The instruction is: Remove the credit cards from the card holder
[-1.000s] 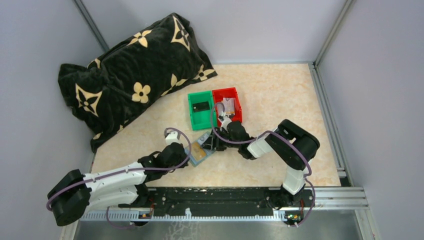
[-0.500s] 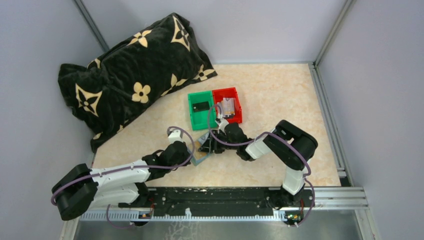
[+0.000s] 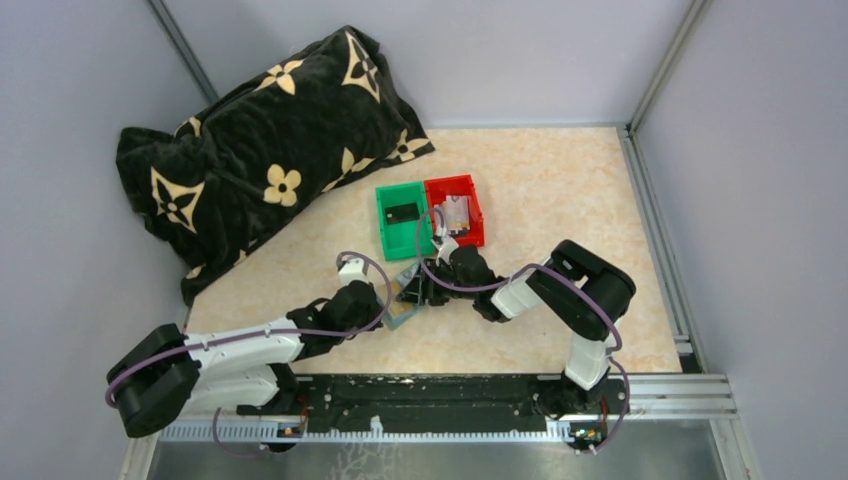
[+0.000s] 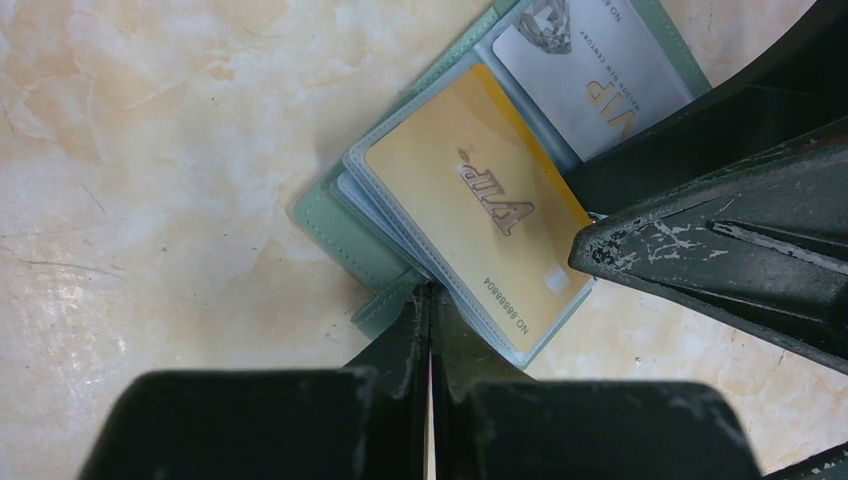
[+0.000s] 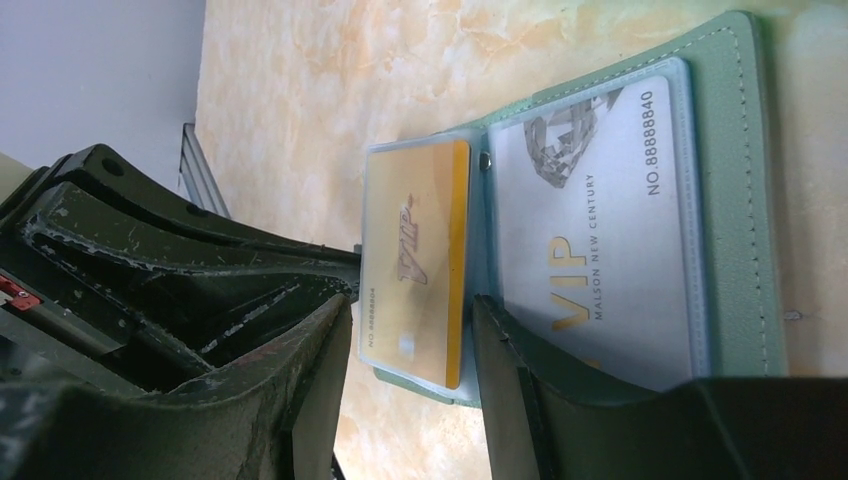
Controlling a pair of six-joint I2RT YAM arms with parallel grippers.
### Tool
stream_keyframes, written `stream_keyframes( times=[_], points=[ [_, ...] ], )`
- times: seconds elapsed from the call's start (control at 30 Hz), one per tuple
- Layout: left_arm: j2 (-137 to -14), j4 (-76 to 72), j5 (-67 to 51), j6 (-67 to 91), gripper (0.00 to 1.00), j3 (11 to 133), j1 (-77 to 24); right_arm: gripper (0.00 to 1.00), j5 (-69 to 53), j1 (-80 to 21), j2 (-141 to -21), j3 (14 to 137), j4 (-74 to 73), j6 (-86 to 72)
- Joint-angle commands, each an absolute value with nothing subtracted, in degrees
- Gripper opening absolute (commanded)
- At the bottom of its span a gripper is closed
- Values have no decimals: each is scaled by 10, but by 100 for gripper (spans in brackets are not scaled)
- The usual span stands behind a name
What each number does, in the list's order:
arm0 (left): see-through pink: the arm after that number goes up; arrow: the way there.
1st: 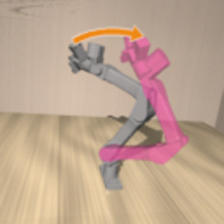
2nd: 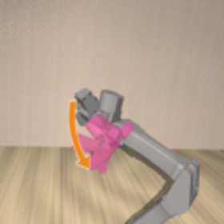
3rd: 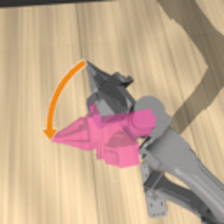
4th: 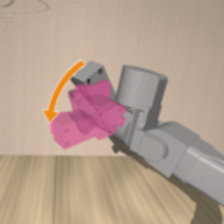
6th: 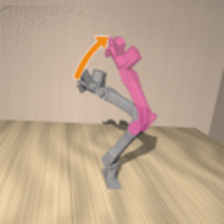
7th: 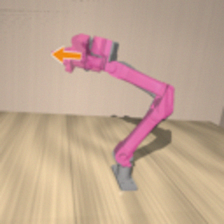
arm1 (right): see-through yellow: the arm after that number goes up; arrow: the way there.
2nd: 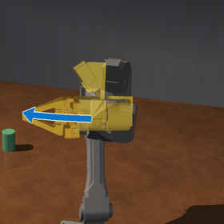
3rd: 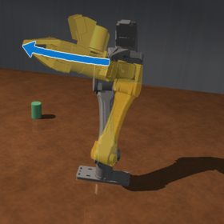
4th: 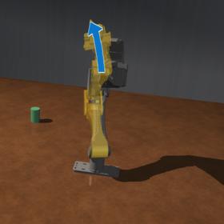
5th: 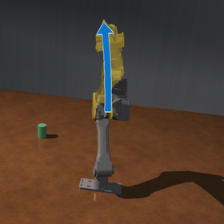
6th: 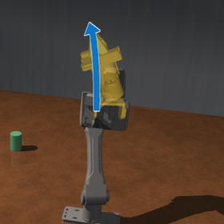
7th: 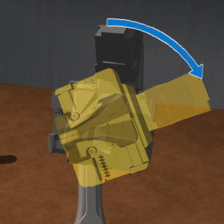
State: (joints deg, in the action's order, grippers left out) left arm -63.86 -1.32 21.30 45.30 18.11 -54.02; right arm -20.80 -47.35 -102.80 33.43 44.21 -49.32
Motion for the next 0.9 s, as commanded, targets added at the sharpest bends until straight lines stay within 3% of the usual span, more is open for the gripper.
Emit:
stream_keyframes(
  times=[0.0,0.37,0.47,0.57,0.6,0.7,0.87],
  points=[
    [-675,16,188,445,0,170,-543,48,-242,-484,-1002,339,512,-511],
    [-666,45,192,430,1,183,-543,48,-253,-473,-1001,325,542,-525],
    [-652,82,194,431,24,193,-543,48,-239,-472,-1003,328,519,-507],
    [-632,140,196,442,52,207,-543,48,-219,-472,-1002,337,471,-479],
    [-624,158,197,446,56,211,-543,48,-215,-472,-1001,338,462,-472],
    [-593,198,193,458,56,217,-543,48,-208,-471,-999,342,444,-461],
    [-527,214,184,474,41,223,-543,48,-204,-472,-1002,348,427,-451]
  ],
)
